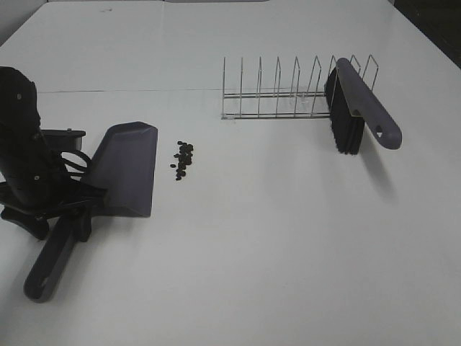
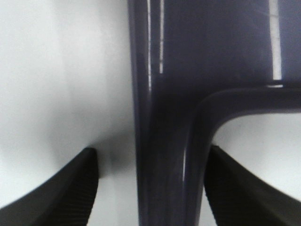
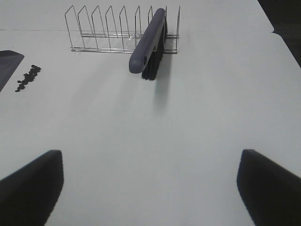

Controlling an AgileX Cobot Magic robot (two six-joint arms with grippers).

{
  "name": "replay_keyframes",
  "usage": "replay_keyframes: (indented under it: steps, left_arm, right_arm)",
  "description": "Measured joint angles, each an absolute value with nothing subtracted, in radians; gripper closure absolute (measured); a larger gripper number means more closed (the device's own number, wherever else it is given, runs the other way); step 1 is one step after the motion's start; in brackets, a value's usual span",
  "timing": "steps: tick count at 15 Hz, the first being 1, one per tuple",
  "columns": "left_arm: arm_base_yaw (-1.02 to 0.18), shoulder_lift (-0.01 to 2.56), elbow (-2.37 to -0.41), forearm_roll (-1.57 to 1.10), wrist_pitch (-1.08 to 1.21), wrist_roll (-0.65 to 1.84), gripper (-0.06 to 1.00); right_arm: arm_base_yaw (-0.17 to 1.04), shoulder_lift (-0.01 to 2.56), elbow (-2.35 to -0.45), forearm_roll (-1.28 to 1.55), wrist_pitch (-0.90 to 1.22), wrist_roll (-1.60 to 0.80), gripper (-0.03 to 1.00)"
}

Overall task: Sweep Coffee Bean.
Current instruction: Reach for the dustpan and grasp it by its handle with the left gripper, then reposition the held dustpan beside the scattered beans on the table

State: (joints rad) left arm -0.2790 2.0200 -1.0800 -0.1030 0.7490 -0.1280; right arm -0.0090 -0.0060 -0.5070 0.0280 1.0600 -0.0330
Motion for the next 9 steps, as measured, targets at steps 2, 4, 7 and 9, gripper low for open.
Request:
replay_keyframes:
  steps: [2,4,7,9]
  left_arm:
    - [-0.279,2.021,-1.080,-0.096,0.744,-0.128,0.63]
    - [-0.279,2.021,-1.080,-0.096,0.743,-0.139,0.62]
    - [-0.279,2.014,-1.080,-0.103,0.738,-0.174,0.62]
    - [-0.279,1.978,-1.079,-0.107,0.724,-0.180,0.62]
  right_arm:
    - [-0.009,-0.006,-0.507,0.028,1.060,-0.033,0.11]
    - [-0.009,-0.006,-0.507,0.028,1.060,-0.033,0.11]
    - [-0.009,-0.006,-0.507,0.028,1.060,-0.033,0.11]
    - [-0.009,-0.006,-0.507,0.028,1.060,-0.033,0.11]
